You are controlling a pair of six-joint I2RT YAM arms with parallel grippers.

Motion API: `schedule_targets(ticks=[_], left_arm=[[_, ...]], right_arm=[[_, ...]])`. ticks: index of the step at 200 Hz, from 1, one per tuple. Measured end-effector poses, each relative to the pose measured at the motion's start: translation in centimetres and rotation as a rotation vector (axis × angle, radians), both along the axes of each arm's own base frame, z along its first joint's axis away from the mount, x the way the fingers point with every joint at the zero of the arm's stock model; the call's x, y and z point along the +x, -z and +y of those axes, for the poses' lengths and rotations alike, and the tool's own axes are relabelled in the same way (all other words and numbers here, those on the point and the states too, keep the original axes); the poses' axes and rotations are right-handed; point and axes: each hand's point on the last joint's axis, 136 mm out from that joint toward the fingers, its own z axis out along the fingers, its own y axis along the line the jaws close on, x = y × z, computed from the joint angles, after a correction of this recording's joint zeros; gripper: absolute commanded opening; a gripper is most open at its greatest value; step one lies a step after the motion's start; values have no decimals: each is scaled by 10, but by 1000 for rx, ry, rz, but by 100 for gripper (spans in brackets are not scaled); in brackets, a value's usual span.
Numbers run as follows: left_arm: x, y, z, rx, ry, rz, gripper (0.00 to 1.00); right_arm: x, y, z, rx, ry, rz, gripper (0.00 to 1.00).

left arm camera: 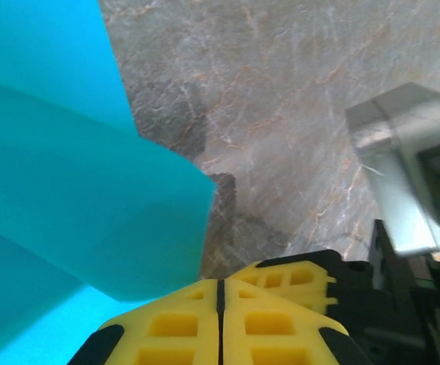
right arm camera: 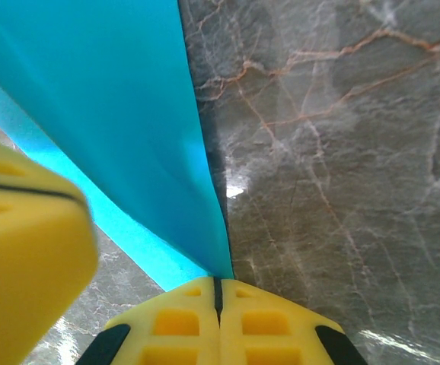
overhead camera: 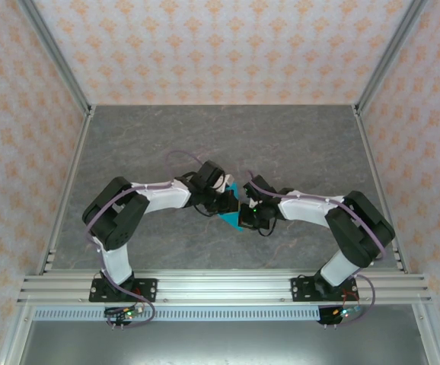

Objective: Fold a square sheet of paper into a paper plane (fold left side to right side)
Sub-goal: Fourth fold the wing at the center of the table.

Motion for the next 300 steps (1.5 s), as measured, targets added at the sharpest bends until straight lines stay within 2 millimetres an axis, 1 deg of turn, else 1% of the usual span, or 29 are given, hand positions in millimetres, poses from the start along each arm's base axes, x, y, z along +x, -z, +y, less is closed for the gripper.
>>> schedule_targets(ticks=[31, 86, 103, 173, 205, 237, 300], left_arm=[[0, 12, 0, 13, -1, 18, 6], [1, 21, 0, 24, 2, 17, 4], [2, 29, 1, 31, 4, 20, 4], [7, 29, 5, -11, 18, 40, 4], [16, 28, 16, -18, 13, 32, 5], [33, 28, 30, -6, -6, 40, 6], [48, 28, 34, -5, 34, 73, 7]], right_arm=[[0, 0, 0, -7, -6, 4, 5], [0, 1, 0, -24, -14, 10, 5], [0, 1, -1, -30, -16, 9, 4], [-1, 1, -1, -53, -30, -1, 4], [3, 1, 2, -58, -39, -15, 4], [5, 1, 3, -57, -41, -27, 4], [12, 0, 7, -48, -40, -61, 4]])
